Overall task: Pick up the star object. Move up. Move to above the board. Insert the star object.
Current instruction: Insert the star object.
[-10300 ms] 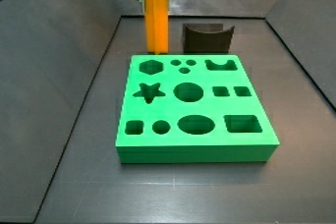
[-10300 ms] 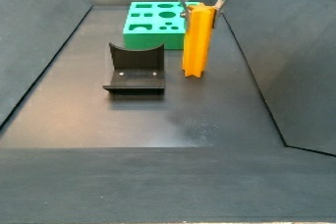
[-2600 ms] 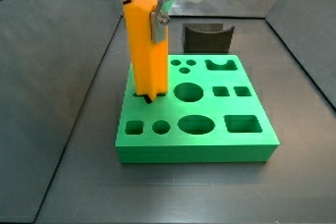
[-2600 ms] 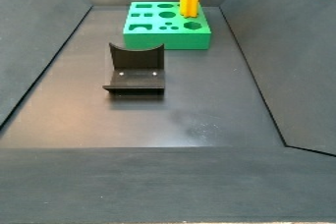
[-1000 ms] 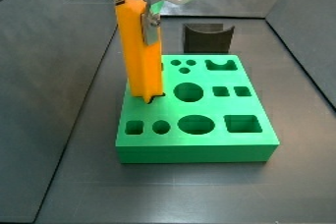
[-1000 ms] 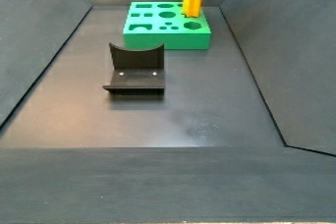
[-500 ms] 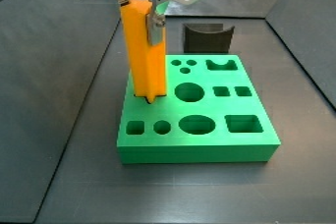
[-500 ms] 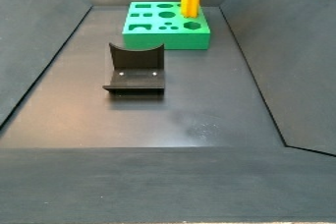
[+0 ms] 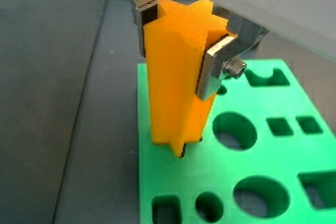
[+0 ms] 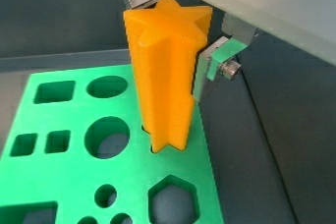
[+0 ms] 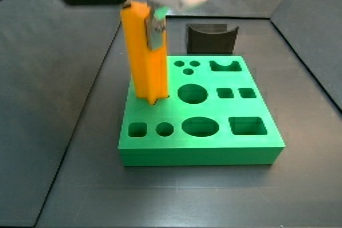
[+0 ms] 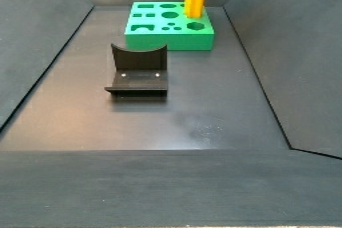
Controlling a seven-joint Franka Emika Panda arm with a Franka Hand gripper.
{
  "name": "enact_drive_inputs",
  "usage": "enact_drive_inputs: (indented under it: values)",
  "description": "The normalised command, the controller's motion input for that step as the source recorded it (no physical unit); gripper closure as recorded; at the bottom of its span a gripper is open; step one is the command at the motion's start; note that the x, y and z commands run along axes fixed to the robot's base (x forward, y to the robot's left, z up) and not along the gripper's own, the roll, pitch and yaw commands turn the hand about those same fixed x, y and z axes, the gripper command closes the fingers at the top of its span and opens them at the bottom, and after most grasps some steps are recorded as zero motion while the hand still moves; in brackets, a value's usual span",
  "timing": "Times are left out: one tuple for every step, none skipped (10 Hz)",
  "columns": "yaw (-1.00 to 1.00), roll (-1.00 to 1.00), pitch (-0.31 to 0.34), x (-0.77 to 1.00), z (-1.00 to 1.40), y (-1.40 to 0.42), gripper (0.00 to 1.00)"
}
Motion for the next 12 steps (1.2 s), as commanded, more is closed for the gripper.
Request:
enact_drive_inputs:
  values:
    - [-0.39, 0.00, 0.000, 0.00, -0.19, 0.00, 1.00]
    - [-0.25, 0.02, 0.000, 0.00, -0.21, 0.00, 1.00]
    - [0.00, 0.00, 0.000, 0.05, -0.46, 0.01, 1.00]
    - [0.03, 0.00, -0.057, 0.01, -0.62, 0.00, 1.00]
    - [0.18, -0.03, -0.083, 0.02, -0.71, 0.00, 1.00]
    - [0.41, -0.06, -0.090, 0.09, -0.78, 0.01, 1.00]
    - [0.48, -0.01, -0.103, 0.12, -0.81, 0.01, 1.00]
    - [0.34, 0.01, -0.081, 0.09, -0.70, 0.00, 1.00]
    - [0.18, 0.07, -0.020, 0.05, -0.54, 0.00, 1.00]
    - [0.07, 0.07, 0.000, 0.03, -0.27, 0.00, 1.00]
    - [0.00, 0.00, -0.004, 0.00, 0.00, 0.00, 1.00]
    - [0.06, 0.00, -0.030, 0.00, -0.01, -0.07, 1.00]
